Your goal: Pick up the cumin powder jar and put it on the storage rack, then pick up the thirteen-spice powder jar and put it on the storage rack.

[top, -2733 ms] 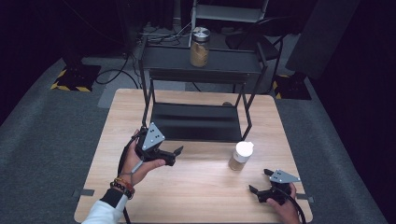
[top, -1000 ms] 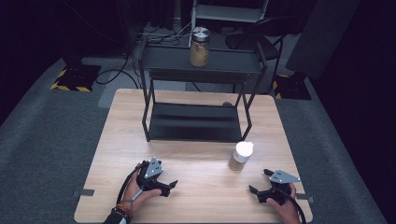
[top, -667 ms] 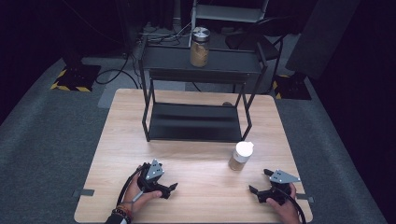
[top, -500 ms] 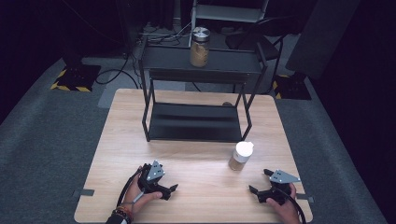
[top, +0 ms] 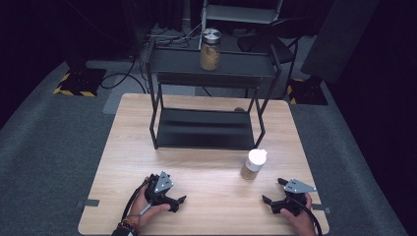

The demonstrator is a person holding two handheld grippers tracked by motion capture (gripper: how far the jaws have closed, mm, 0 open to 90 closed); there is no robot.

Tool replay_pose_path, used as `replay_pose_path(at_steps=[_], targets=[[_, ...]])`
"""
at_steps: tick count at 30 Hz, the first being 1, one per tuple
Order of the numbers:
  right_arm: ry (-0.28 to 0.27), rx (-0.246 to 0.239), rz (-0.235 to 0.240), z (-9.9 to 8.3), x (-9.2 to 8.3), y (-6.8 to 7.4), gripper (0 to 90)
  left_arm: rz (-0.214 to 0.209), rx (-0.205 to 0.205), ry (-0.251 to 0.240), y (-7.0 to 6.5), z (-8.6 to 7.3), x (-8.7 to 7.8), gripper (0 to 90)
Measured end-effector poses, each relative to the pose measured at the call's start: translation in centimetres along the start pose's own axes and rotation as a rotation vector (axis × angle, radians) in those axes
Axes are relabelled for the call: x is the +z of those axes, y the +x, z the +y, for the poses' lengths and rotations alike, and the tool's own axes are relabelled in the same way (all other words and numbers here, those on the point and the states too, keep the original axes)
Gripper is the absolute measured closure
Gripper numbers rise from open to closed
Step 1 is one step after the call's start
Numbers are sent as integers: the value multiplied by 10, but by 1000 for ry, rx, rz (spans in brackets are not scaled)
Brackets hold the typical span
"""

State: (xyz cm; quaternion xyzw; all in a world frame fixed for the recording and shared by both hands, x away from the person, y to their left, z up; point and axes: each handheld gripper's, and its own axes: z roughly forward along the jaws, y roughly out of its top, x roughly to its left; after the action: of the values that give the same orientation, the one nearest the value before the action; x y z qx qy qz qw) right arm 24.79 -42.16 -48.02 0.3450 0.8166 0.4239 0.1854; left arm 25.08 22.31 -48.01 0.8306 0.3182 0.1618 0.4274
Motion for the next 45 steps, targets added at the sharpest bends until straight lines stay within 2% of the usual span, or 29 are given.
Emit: replay_pose_path(at_steps=[5, 40, 45], targets=[[0, 0, 0, 0, 0, 0, 0, -6, 5, -37, 2, -10, 0, 1], [1, -2, 5, 1, 1, -1, 0, -1, 0, -36, 2, -10, 0, 1], [18, 2, -3, 6, 1, 1, 0, -1, 0, -36, 2, -10, 0, 1]])
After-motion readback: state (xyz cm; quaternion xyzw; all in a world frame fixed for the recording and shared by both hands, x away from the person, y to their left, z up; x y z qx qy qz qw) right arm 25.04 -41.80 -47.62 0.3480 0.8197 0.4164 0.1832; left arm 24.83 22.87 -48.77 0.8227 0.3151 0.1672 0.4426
